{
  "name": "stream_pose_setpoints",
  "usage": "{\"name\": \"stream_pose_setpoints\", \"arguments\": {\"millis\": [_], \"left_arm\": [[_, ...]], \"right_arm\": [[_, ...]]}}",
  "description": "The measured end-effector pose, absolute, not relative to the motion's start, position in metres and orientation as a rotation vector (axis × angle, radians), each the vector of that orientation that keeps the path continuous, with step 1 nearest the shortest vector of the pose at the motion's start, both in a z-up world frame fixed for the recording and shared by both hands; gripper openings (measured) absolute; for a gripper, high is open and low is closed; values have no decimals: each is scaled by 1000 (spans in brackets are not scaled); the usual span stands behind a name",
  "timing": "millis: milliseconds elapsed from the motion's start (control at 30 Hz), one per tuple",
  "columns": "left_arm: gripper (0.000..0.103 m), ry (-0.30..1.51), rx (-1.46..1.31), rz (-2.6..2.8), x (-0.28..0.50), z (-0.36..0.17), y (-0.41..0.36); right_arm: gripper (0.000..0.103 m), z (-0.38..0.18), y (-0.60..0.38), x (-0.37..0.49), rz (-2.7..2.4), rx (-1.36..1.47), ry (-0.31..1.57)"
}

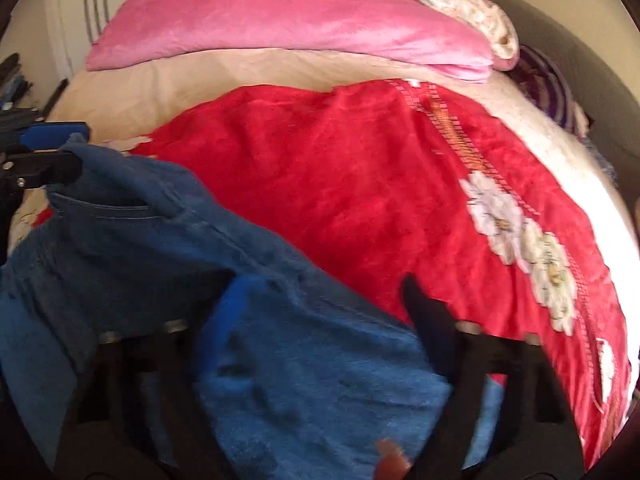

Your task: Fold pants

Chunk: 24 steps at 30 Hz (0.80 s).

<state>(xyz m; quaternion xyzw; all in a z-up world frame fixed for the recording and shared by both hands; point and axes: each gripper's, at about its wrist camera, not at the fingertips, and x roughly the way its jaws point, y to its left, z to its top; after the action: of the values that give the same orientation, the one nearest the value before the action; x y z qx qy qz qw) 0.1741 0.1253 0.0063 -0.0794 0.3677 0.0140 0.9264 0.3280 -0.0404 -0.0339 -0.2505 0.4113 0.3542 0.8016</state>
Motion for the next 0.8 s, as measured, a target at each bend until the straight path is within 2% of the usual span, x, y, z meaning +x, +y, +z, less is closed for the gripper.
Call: {"name": "stream_pose_setpoints", "arguments": {"millis": [33,67,167,533,800], "left_arm": [[33,750,-158,30,171,6,124],[33,745,-142,39,169,6,121],[33,739,-120,59,164,7,120],[33,651,-136,15,122,25,107],[33,623,-83,-33,74,33,90]], "right_arm": [[25,-33,-41,326,787,-517,894],[14,-31,-42,322,805,-498,897],[4,-20,-47,307,805,-483,858],[3,38,-98,211,790,-301,718],[3,50,-117,137,812,-236,693]]}}
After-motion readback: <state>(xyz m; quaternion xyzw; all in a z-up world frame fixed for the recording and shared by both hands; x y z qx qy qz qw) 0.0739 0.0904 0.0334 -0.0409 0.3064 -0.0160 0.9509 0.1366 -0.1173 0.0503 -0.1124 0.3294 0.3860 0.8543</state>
